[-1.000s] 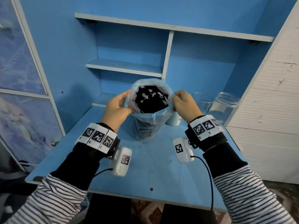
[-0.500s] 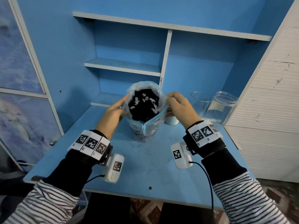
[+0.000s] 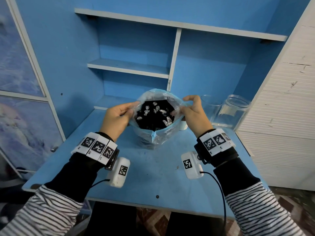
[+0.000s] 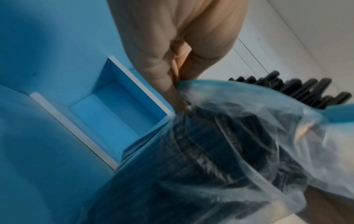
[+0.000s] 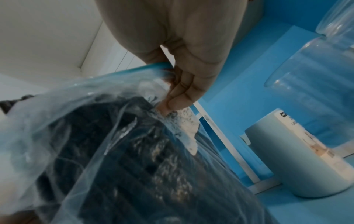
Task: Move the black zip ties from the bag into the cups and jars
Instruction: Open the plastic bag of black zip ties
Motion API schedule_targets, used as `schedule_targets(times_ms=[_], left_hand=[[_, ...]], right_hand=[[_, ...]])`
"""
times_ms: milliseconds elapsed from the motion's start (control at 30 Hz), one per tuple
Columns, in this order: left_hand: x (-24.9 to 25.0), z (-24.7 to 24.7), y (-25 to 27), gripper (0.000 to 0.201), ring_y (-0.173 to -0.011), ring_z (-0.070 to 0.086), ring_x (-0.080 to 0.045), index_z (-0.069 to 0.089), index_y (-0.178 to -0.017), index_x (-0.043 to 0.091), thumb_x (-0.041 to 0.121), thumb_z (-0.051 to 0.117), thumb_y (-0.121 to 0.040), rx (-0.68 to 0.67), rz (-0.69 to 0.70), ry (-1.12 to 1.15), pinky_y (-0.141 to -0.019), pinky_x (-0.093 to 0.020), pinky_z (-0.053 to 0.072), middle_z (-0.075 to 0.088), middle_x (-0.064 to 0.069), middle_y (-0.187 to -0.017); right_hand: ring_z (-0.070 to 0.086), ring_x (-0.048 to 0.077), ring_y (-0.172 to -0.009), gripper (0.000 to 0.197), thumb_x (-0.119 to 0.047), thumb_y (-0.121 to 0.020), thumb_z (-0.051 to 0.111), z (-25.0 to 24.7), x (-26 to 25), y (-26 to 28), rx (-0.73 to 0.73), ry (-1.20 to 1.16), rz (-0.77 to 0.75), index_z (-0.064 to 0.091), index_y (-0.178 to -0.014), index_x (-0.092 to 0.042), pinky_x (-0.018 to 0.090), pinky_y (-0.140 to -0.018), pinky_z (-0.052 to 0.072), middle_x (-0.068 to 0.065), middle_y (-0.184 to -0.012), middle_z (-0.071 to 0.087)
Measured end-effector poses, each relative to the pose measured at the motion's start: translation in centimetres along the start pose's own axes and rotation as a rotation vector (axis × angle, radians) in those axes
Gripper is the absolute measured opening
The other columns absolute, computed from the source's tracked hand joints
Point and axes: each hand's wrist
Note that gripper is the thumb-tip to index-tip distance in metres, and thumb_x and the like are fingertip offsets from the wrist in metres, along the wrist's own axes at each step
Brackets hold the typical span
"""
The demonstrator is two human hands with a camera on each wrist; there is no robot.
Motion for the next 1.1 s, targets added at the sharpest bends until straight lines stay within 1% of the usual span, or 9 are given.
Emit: schedule_targets(times_ms=[133,267,367,500,600,733,900,1000,1100], left_hand=[[0.6,0.2,0.1,0.035,-0.085,0.065,-0.017,0.071,-0.098,0.026,-0.001,0.049,-0.095,0.017,-0.063,0.033,-0.074,-0.033,0.056,0.074,0.007,-0.086],[1.8,0.4,0.3,0.026,-0.083,0.066,-0.014,0.073,-0.092,0.022,0.006,0.052,-0.093,-0.002,-0.075,0.044,-0.060,-0.022,0.054,0.073,-0.001,-0.095],[2.5,0.4,0.1,0.014,-0.084,0.066,-0.010,0.073,-0.087,0.023,0.020,0.060,-0.092,-0.033,-0.042,-0.037,-0.064,-0.022,0.054,0.073,0.001,-0.094],[2.7,0.3,-0.5,0.006,-0.078,0.064,0.008,0.072,-0.082,0.026,0.031,0.072,-0.085,-0.033,0.063,-0.236,-0.072,-0.007,0.048,0.072,0.016,-0.088],[2.5,0.7,-0.7,0.005,-0.080,0.065,0.009,0.071,-0.083,0.023,0.026,0.070,-0.086,-0.039,0.119,-0.265,-0.073,-0.004,0.046,0.070,0.015,-0.093],[1.9,1.1,-1.1,0.015,-0.073,0.060,0.003,0.071,-0.086,0.014,0.025,0.063,-0.092,-0.020,0.149,-0.348,-0.072,-0.015,0.045,0.068,0.014,-0.083],[1.6,1.6,-1.0,0.021,-0.057,0.047,-0.005,0.064,-0.080,0.013,0.025,0.056,-0.095,-0.014,0.134,-0.345,-0.061,-0.022,0.037,0.058,0.008,-0.065],[1.6,1.7,-0.8,0.024,-0.053,0.041,-0.007,0.059,-0.072,0.021,0.023,0.054,-0.096,-0.024,0.070,-0.276,-0.057,-0.023,0.034,0.050,0.011,-0.057],[2.0,1.7,-0.6,0.019,-0.064,0.040,-0.019,0.060,-0.078,0.019,0.024,0.055,-0.096,-0.083,0.022,-0.239,-0.063,-0.028,0.033,0.050,-0.007,-0.069]], right_hand=[[0.045,0.021,-0.057,0.035,0.005,-0.095,0.034,-0.5,0.1,0.5,0.030,-0.005,-0.149,0.035,-0.116,-0.023,0.021,-0.052,0.039,0.017,-0.069,0.055],[0.058,0.013,-0.077,0.024,-0.004,-0.093,0.046,-0.9,1.1,-0.4,0.144,0.174,-0.211,0.058,-0.100,-0.023,0.034,-0.072,0.053,-0.005,-0.087,0.062],[0.063,0.026,-0.082,0.024,-0.008,-0.094,0.049,-1.3,1.5,-0.4,0.196,0.226,-0.208,0.069,-0.101,-0.020,0.035,-0.075,0.053,-0.007,-0.097,0.069],[0.066,0.004,-0.092,0.026,-0.015,-0.097,0.052,-1.5,1.5,-0.4,0.173,0.223,-0.196,0.071,-0.114,-0.022,0.016,-0.082,0.052,-0.007,-0.110,0.071],[0.063,0.003,-0.101,0.031,-0.030,-0.096,0.057,-1.5,0.8,-0.3,0.098,0.293,-0.188,0.066,-0.123,-0.020,0.019,-0.094,0.050,-0.008,-0.116,0.068],[0.064,0.010,-0.084,0.035,-0.040,-0.087,0.067,-1.6,0.4,-0.5,0.091,0.406,-0.193,0.069,-0.118,-0.023,0.014,-0.078,0.047,-0.011,-0.102,0.071],[0.053,0.000,-0.063,0.013,-0.023,-0.093,0.062,-2.0,0.7,-1.1,0.168,0.432,-0.227,0.069,-0.086,-0.015,-0.001,-0.058,0.035,-0.012,-0.068,0.060],[0.044,0.005,-0.055,0.021,-0.019,-0.097,0.053,-2.3,1.0,-1.3,0.123,0.451,-0.186,0.059,-0.076,-0.015,0.006,-0.051,0.034,-0.008,-0.059,0.050],[0.035,0.006,-0.047,0.023,-0.015,-0.099,0.047,-2.2,1.1,-1.2,0.088,0.356,-0.105,0.050,-0.076,-0.017,0.020,-0.050,0.032,-0.005,-0.058,0.043]])
Point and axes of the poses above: each hand's wrist, its own y-axis away from the middle knuckle, its own z-axis out of the palm, x = y × z
